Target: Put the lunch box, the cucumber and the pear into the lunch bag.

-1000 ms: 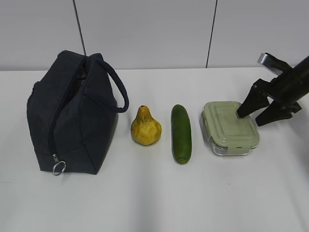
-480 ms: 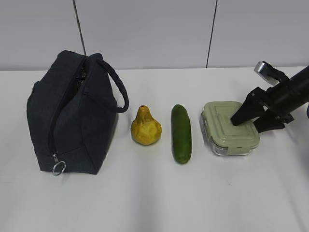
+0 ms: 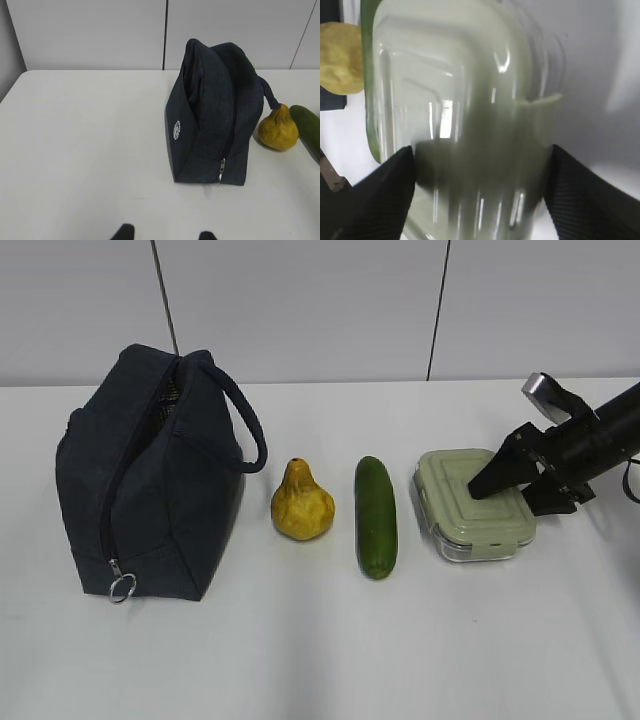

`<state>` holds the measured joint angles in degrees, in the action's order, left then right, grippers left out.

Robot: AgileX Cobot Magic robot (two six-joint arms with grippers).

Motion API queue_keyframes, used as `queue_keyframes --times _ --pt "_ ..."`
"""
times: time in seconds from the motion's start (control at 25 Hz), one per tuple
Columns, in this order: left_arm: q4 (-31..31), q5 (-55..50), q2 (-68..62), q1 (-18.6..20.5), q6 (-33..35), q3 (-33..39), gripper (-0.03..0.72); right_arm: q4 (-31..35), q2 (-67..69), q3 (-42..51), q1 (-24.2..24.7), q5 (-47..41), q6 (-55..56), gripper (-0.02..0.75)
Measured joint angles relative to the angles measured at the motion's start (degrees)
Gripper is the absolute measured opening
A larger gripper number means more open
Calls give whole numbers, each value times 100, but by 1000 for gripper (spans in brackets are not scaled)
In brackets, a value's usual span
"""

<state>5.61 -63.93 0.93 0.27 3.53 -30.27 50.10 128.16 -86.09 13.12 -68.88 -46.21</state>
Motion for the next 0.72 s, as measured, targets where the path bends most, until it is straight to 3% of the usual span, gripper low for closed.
queue_keyframes --times 0.32,0.56,0.72 --pt "-4 0 0 0 0 0 241 107 67 -11 49 -56 -11 573" --pt "-4 0 0 0 0 0 241 233 67 -44 84 -189 -11 438" --pt "-4 0 0 0 0 0 241 270 71 -44 84 -226 -20 394"
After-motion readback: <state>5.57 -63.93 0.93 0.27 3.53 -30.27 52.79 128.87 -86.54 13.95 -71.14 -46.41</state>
